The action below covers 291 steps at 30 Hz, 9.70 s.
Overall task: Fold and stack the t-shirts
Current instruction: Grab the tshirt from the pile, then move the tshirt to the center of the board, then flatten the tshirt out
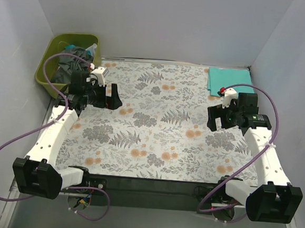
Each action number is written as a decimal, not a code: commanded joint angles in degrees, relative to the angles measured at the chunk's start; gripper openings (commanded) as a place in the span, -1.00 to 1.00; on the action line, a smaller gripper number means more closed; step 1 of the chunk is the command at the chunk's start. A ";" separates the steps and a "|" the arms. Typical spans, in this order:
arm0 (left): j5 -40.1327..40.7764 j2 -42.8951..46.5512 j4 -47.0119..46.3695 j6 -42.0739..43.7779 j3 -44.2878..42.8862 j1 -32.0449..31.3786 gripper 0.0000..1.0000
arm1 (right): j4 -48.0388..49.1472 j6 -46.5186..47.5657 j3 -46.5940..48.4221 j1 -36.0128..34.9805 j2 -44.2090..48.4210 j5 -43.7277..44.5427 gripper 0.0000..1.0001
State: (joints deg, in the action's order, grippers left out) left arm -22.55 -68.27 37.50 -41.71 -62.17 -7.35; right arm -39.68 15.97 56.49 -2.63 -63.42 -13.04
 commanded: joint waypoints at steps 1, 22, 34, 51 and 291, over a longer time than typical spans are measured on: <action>0.49 -1.59 2.48 -0.47 -9.53 -0.12 0.96 | 1.62 -0.67 2.92 0.17 -0.83 -2.34 0.97; -0.57 -35.16 -7.42 -3.20 -49.27 28.18 0.73 | 0.66 1.61 3.36 0.17 -5.49 -9.20 0.97; 0.30 -52.39 -9.80 4.01 -50.95 29.42 0.59 | 0.75 2.05 2.57 0.17 -9.53 -9.73 0.97; -4.43 -46.71 -14.98 -0.54 -65.60 29.42 -1.00 | 0.74 2.14 2.92 0.17 -8.92 -9.81 0.96; -5.49 -35.61 -29.32 -18.49 5.05 -12.77 0.02 | -4.53 1.35 9.96 -20.67 -36.95 -2.87 0.01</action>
State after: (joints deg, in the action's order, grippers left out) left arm -31.77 -101.58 10.66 -58.24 -54.11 -19.29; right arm -45.21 18.17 67.51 -24.75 -99.42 -13.43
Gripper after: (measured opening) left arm 0.515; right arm 0.509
